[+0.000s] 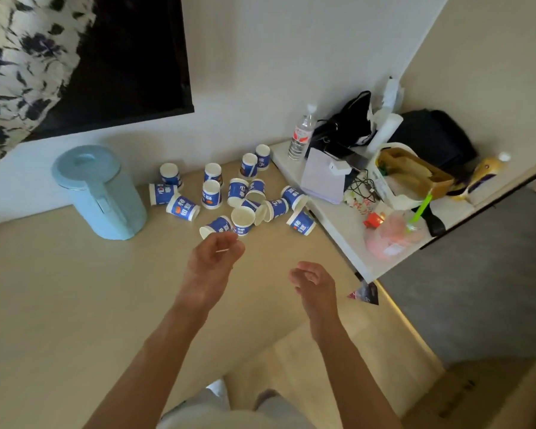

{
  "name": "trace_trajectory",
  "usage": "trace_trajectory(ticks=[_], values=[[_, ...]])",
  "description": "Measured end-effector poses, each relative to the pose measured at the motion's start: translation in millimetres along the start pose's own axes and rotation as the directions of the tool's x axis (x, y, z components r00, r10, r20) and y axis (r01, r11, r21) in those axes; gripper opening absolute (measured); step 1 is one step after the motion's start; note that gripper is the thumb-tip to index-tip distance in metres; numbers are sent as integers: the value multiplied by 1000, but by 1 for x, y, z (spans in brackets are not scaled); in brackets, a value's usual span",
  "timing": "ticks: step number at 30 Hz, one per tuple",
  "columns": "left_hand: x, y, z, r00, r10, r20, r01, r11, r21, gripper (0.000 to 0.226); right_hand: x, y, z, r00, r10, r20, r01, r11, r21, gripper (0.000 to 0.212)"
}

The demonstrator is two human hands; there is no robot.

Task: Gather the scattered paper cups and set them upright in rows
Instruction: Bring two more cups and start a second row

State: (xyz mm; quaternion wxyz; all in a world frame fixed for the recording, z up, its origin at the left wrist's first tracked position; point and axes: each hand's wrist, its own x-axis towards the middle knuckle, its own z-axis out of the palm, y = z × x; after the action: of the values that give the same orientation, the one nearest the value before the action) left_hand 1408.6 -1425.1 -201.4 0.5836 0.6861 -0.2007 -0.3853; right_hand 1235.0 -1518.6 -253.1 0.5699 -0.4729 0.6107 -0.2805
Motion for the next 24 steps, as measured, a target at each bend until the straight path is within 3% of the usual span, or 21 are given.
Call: trace_trajectory(ticks=[5,10,14,19,24], values=[[28,4,32,993,-94,-70,95,996,1,17,80,-25,-7,997,-58,44,62,994,-94,26],[54,10,69,983,-106,-153,99,994,-49,15,178,-43,2,982,-154,107,177,952,-249,34],[63,14,92,960,-130,-247,115,990,-75,31,233,-39,13,945,-231,230,318,808,-497,48],[72,9,107,924,-149,-353,130,989,-76,22,270,-31,22,909,-219,354,414,565,-713,70],[71,-2,115,882,-175,-437,148,984,-96,14,288,-19,28,899,-162,407,430,502,-750,74]])
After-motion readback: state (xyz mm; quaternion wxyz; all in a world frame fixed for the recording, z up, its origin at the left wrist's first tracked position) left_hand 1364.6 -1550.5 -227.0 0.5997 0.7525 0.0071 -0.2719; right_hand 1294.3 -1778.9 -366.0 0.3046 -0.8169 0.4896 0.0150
